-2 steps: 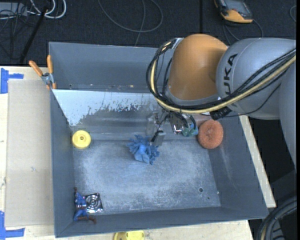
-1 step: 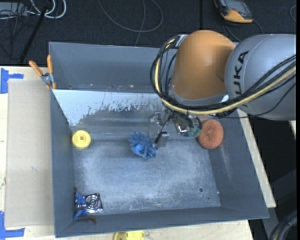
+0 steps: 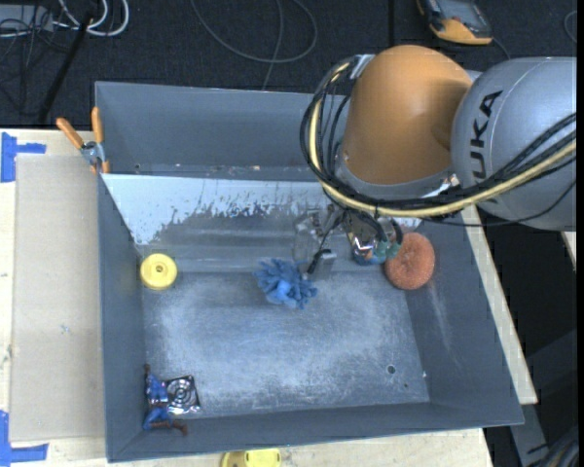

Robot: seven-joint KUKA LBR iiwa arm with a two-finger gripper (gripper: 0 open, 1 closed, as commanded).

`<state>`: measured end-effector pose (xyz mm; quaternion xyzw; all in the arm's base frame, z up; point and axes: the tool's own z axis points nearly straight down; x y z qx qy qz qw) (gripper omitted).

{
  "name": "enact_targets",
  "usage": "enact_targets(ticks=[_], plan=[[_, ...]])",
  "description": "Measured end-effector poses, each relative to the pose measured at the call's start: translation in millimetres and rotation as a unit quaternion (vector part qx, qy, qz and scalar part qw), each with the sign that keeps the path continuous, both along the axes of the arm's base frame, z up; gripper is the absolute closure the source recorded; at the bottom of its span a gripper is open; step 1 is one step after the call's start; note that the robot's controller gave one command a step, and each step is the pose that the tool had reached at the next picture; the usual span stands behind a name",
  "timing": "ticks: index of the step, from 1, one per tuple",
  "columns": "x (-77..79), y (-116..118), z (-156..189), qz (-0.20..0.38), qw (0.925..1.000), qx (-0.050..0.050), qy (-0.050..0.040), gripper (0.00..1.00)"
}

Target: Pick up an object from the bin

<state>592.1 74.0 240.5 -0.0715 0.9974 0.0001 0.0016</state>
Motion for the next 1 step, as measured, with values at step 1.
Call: enact_targets(ticks=[1], plan=[[10.1, 0.6, -27.9, 0.055, 0.9985, 0.000, -0.0014, 1.00]])
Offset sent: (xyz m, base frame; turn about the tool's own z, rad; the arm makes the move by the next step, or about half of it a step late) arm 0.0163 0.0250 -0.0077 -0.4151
